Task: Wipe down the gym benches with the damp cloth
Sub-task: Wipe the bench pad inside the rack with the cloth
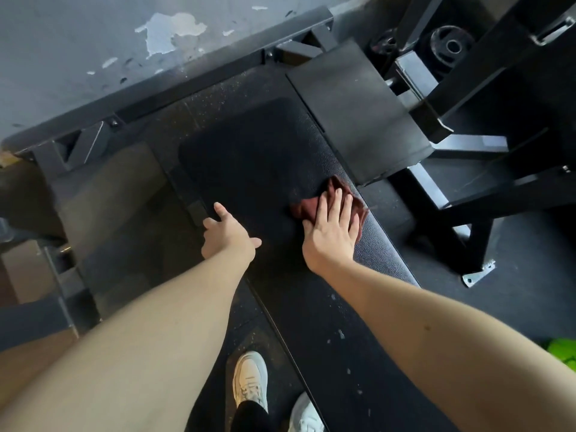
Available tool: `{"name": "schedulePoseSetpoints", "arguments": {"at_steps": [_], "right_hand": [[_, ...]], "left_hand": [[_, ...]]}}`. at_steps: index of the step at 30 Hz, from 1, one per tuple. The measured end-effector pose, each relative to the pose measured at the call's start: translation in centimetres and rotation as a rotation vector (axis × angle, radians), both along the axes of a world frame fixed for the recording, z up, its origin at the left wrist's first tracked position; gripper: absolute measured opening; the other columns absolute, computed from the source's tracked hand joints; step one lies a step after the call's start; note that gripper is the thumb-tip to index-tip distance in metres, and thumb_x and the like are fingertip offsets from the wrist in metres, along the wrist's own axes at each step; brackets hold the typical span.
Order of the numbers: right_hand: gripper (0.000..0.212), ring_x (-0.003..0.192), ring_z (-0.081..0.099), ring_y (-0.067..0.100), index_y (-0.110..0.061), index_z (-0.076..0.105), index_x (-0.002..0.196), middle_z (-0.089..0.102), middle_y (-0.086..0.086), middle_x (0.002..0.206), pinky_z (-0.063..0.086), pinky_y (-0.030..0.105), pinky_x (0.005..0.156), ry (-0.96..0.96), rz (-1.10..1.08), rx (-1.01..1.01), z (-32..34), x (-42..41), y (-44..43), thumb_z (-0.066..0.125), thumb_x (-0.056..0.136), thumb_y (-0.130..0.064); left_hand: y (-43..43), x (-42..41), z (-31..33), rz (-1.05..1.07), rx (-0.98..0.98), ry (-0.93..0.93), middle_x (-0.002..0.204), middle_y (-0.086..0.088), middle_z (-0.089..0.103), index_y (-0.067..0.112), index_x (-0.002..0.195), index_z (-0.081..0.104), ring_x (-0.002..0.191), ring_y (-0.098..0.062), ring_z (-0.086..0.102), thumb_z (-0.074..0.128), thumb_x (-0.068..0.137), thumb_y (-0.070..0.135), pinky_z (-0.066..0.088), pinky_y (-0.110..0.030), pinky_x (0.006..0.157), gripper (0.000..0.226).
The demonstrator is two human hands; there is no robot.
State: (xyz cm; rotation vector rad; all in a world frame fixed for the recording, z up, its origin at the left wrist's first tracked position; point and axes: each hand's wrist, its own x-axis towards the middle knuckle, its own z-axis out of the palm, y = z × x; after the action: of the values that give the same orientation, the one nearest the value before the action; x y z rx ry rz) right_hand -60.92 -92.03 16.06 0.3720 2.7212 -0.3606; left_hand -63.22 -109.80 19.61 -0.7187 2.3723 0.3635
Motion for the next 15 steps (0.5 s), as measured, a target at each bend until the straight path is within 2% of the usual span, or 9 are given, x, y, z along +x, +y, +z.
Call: {"name": "schedulePoseSetpoints", "arguments": {"at_steps": [4, 8, 12, 15], "right_hand": [[0.072, 0.155, -0.025, 0.028, -0.02, 0.001, 0.165, -0.023, 0.006, 0.17, -0.011, 0.051, 0.126, -0.043, 0.078, -0.004, 0.3, -0.2, 0.7, 0.033, 0.106, -0.048], [0.073, 0.154, -0.027, 0.031, -0.022, -0.003, 0.165, -0.025, 0.006, 0.169, -0.013, 0.056, 0.124, -0.056, 0.12, -0.011, 0.4, -5.3, 0.0, 0.03, 0.106, -0.049], [0.074, 0.152, -0.03, 0.034, -0.025, -0.008, 0.164, -0.028, 0.007, 0.168, -0.014, 0.063, 0.121, -0.065, 0.102, -0.03, 0.1, -11.4, -2.1, 0.028, 0.105, -0.051], [0.073, 0.152, -0.03, 0.035, -0.027, -0.01, 0.163, -0.028, 0.007, 0.168, -0.014, 0.065, 0.12, -0.084, 0.132, -0.014, 0.0, -12.5, -2.2, 0.027, 0.105, -0.052]], "left_hand": [[-0.2, 0.1, 0.2, -0.03, -0.003, 0.005, 0.159, -0.017, 0.024, 0.021, 0.162, -0.007, 0.128, -0.032, 0.052, 0.077, 0.088, 0.039, 0.053, -0.043, 0.081, 0.113], [-0.4, 0.1, -0.2, -0.062, -0.012, 0.0, 0.157, -0.018, 0.025, 0.02, 0.162, -0.007, 0.123, -0.031, 0.055, 0.077, 0.087, 0.043, 0.051, -0.039, 0.073, 0.115], [-0.5, 0.3, -0.6, -0.109, -0.029, 0.004, 0.153, -0.021, 0.028, 0.016, 0.161, -0.008, 0.119, -0.031, 0.057, 0.077, 0.086, 0.045, 0.057, -0.04, 0.08, 0.117], [-0.6, 0.2, -0.6, -0.123, -0.04, 0.0, 0.152, -0.02, 0.03, 0.014, 0.161, -0.007, 0.117, -0.03, 0.058, 0.077, 0.086, 0.047, 0.057, -0.04, 0.081, 0.118]]}}
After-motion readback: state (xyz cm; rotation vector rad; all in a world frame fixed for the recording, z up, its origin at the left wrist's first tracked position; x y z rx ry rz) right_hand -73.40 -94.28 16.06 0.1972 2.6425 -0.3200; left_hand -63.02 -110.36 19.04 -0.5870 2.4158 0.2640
